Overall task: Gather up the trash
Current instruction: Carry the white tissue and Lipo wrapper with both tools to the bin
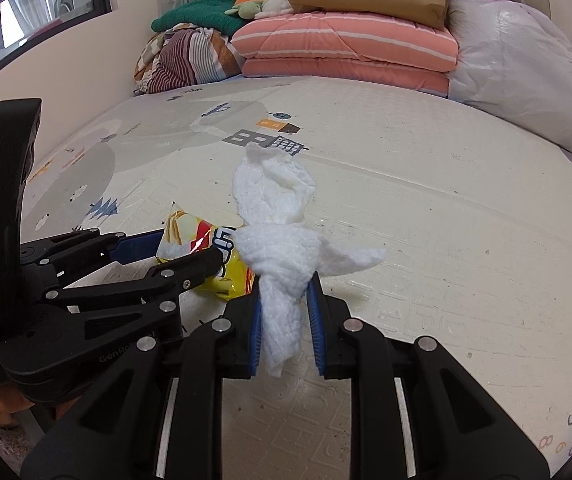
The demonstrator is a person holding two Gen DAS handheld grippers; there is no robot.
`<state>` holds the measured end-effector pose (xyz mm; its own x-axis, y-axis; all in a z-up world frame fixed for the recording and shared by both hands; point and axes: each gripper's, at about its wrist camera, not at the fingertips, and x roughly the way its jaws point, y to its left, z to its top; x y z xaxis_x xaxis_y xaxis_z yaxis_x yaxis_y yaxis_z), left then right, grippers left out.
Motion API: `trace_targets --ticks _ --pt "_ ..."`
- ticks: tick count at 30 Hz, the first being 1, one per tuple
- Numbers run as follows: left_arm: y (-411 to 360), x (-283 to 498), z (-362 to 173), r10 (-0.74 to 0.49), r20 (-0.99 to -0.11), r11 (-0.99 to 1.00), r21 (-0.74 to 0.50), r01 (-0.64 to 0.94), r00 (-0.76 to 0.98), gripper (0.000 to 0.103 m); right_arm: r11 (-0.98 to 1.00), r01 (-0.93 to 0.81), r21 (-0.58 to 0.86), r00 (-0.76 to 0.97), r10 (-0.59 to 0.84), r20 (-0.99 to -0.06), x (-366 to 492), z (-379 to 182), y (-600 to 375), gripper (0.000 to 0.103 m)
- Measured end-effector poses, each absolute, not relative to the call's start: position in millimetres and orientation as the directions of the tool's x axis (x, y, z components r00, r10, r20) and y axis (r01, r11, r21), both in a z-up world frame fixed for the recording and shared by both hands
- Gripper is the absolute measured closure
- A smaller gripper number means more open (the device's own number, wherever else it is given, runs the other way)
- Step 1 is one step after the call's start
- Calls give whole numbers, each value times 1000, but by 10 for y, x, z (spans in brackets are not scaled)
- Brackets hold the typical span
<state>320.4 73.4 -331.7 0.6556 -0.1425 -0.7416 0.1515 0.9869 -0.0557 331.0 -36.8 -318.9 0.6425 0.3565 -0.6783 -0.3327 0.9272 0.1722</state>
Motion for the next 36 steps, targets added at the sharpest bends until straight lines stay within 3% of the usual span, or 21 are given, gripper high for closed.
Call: trace_targets --ticks 19,36 --pt "317 2510 -2671 -184 -697 975 -40 219 693 66 942 -266 205 677 334 -656 2839 -2729 -929 84" --pt "-1046 1081 -1552 -332 -602 924 -52 379 726 66 968 -156 194 793 240 -560 1067 -1543 -2192 84"
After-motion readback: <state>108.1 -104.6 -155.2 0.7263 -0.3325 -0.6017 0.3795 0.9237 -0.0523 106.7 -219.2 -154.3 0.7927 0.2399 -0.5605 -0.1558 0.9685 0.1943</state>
